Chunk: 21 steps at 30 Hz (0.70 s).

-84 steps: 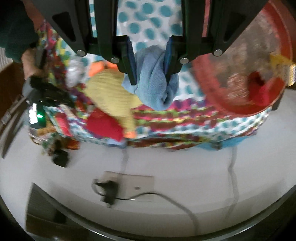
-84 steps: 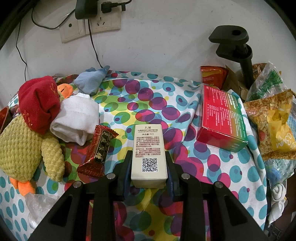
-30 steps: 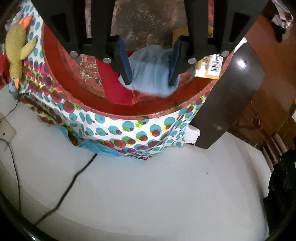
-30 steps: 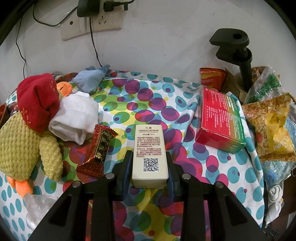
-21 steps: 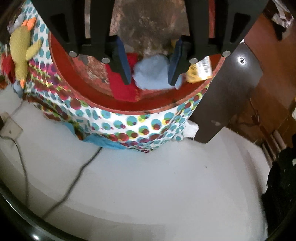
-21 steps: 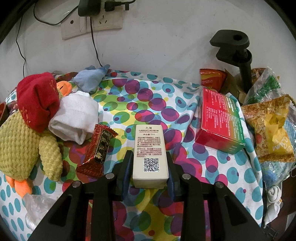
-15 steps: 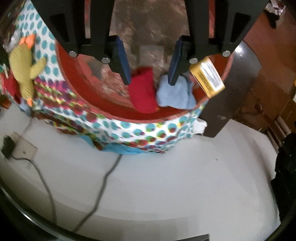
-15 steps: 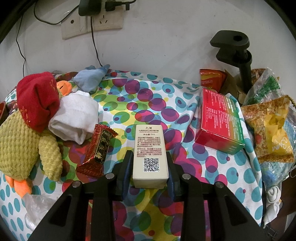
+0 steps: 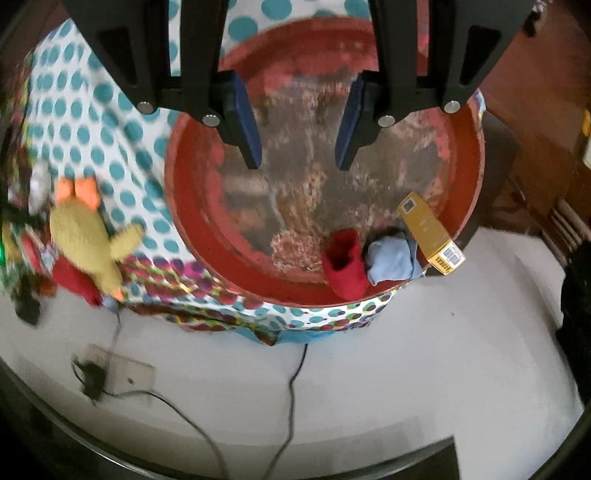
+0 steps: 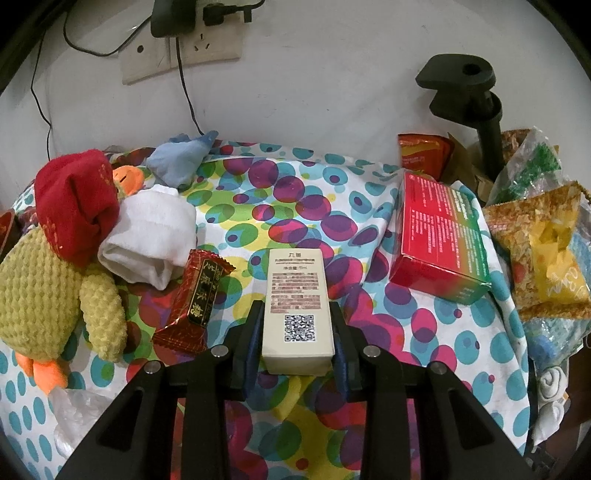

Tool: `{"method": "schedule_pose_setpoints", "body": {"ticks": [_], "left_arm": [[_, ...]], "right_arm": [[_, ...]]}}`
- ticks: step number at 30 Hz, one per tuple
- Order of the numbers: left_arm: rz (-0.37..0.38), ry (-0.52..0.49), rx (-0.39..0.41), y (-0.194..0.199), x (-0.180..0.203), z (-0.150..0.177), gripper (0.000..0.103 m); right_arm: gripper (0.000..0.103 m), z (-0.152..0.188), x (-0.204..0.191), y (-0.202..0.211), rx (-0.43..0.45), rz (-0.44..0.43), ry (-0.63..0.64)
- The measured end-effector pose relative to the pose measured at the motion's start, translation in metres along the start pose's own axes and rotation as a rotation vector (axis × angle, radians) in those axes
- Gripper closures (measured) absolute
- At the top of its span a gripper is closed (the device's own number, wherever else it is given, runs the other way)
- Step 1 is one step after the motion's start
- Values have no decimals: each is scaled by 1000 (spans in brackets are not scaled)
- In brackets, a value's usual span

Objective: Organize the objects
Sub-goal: 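Carry the cream QR-code box over the red tray and open the right gripper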

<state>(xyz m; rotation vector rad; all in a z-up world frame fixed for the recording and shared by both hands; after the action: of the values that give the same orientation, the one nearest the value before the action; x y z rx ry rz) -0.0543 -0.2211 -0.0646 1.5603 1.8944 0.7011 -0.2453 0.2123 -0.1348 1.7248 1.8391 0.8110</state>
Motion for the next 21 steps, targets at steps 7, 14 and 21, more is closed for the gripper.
{"method": "schedule_pose_setpoints", "body": {"ticks": [7, 14, 21], "left_arm": [[3, -102, 7, 12, 23, 27, 61], [52, -108, 48, 23, 31, 38, 61], [96, -63, 65, 33, 24, 40, 61]], "right_arm": [[75, -1, 8, 4, 9, -2, 4], [75, -9, 17, 32, 31, 35, 22], [75, -32, -24, 78, 101, -9, 108]]}}
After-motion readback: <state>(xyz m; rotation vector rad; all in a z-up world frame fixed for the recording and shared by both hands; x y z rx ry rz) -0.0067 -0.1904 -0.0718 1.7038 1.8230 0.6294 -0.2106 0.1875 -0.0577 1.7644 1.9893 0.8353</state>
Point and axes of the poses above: each gripper's, at about its wrist camera, not at the fingertips, and y roughly against the way its jaws point, x to its right, z to its underside, the point moved 4 cm from there along -y, roughly the way its jaws point, and after that the axes turned 6 degrees about x, right-handed, at the moved point
